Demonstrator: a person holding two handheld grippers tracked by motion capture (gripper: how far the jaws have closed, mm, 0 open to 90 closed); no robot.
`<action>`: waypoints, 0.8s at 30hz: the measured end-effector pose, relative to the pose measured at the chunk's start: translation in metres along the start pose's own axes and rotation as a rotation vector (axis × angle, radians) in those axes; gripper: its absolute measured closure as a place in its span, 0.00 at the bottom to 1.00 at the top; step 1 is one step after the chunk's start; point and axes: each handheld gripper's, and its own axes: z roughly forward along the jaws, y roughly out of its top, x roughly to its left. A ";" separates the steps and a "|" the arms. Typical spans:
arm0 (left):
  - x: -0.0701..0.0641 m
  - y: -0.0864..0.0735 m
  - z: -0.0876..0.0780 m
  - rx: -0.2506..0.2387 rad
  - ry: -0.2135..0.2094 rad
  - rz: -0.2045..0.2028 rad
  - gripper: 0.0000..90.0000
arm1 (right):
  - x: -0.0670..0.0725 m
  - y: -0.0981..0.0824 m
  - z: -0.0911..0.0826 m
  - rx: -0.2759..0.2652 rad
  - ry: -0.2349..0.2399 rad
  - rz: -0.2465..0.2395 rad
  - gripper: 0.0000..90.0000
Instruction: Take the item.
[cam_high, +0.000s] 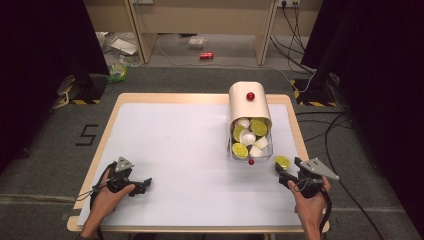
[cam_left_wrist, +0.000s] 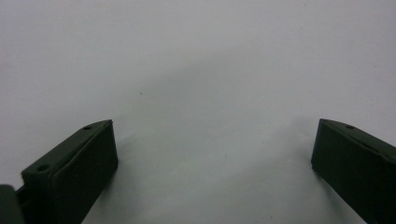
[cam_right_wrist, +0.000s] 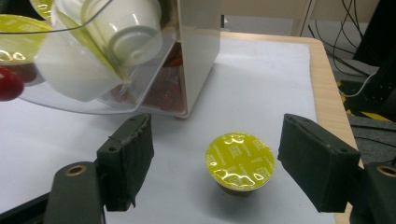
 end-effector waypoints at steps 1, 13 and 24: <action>0.000 0.000 0.000 0.000 0.000 0.000 0.00 | 0.001 0.000 -0.001 -0.001 -0.001 -0.001 0.30; 0.000 0.000 0.000 0.000 0.001 0.000 0.00 | 0.010 -0.001 -0.014 -0.042 0.018 -0.020 0.30; 0.000 0.000 0.000 0.000 0.000 0.000 0.00 | 0.016 -0.004 -0.018 -0.052 0.028 -0.034 0.30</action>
